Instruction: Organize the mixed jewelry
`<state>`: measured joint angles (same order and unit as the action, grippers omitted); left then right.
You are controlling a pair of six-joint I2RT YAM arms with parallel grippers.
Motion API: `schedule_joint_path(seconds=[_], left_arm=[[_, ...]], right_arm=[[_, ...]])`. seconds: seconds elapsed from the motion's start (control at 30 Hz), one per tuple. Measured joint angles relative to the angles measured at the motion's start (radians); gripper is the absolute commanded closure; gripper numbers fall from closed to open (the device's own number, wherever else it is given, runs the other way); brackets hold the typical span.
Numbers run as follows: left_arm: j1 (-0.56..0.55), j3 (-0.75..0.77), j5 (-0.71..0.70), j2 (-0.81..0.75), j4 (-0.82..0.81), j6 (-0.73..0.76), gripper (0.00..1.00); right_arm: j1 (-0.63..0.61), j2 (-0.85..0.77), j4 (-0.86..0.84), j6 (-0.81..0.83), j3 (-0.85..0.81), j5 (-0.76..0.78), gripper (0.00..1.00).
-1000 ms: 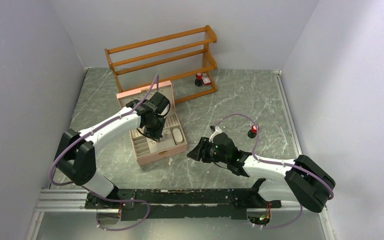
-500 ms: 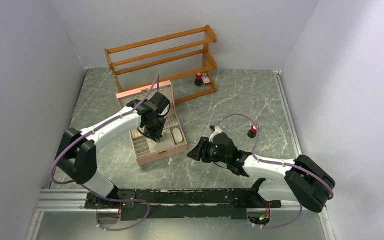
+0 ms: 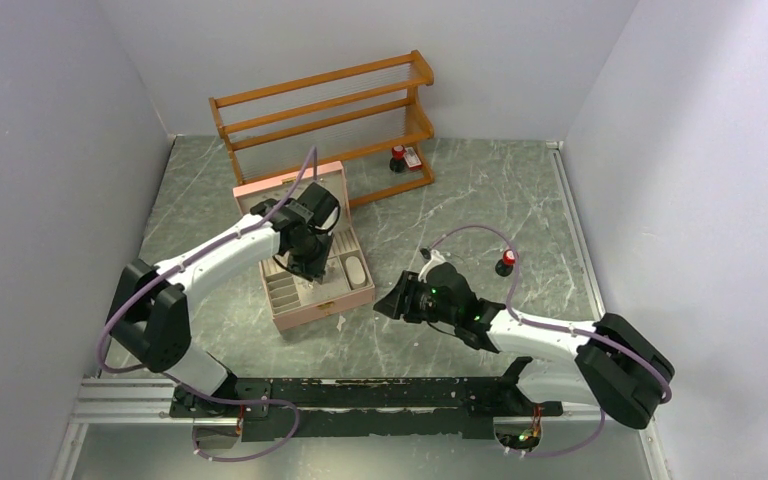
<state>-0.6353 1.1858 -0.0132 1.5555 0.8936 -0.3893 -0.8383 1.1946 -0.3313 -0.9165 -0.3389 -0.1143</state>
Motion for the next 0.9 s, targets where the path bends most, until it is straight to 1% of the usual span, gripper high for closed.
schedule_joint_path(seconds=[0.17, 0.3, 0.4, 0.47, 0.53, 0.6, 0.63, 0.7, 0.73, 0.83, 0.9], left_arm=[[0.0, 0.017, -0.001, -0.047, -0.006, -0.001, 0.67], [0.0, 0.021, -0.006, -0.166, -0.035, -0.002, 0.6], [0.0, 0.005, -0.006, -0.301, -0.088, -0.003, 0.52], [0.0, -0.04, -0.009, -0.422, -0.151, -0.008, 0.48], [0.0, -0.09, -0.013, -0.539, -0.185, -0.016, 0.4], [0.0, -0.139, -0.021, -0.651, -0.212, -0.025, 0.35], [0.0, -0.154, -0.026, -0.692, -0.219, -0.031, 0.33], [0.0, -0.184, -0.029, -0.78, -0.236, -0.044, 0.18], [0.0, -0.193, -0.029, -0.816, -0.241, -0.048, 0.13], [0.0, -0.22, -0.029, -0.913, -0.256, -0.06, 0.04], [0.0, -0.233, -0.031, -0.964, -0.257, -0.061, 0.02]], right_arm=[[-0.001, -0.034, 0.074, 0.032, -0.068, 0.031, 0.53], [-0.001, -0.081, 0.151, 0.061, -0.131, 0.089, 0.54], [-0.001, -0.121, 0.23, 0.079, -0.166, 0.15, 0.54], [-0.002, -0.141, 0.288, 0.088, -0.187, 0.187, 0.53], [-0.002, -0.156, 0.358, 0.093, -0.212, 0.229, 0.52], [-0.001, -0.161, 0.43, 0.103, -0.241, 0.262, 0.51], [-0.001, -0.156, 0.473, 0.11, -0.26, 0.274, 0.5], [-0.001, -0.129, 0.564, 0.123, -0.315, 0.297, 0.5], [-0.001, -0.108, 0.605, 0.132, -0.346, 0.309, 0.5], [-0.001, -0.047, 0.713, 0.156, -0.415, 0.348, 0.49], [-0.001, -0.019, 0.772, 0.167, -0.431, 0.371, 0.49]])
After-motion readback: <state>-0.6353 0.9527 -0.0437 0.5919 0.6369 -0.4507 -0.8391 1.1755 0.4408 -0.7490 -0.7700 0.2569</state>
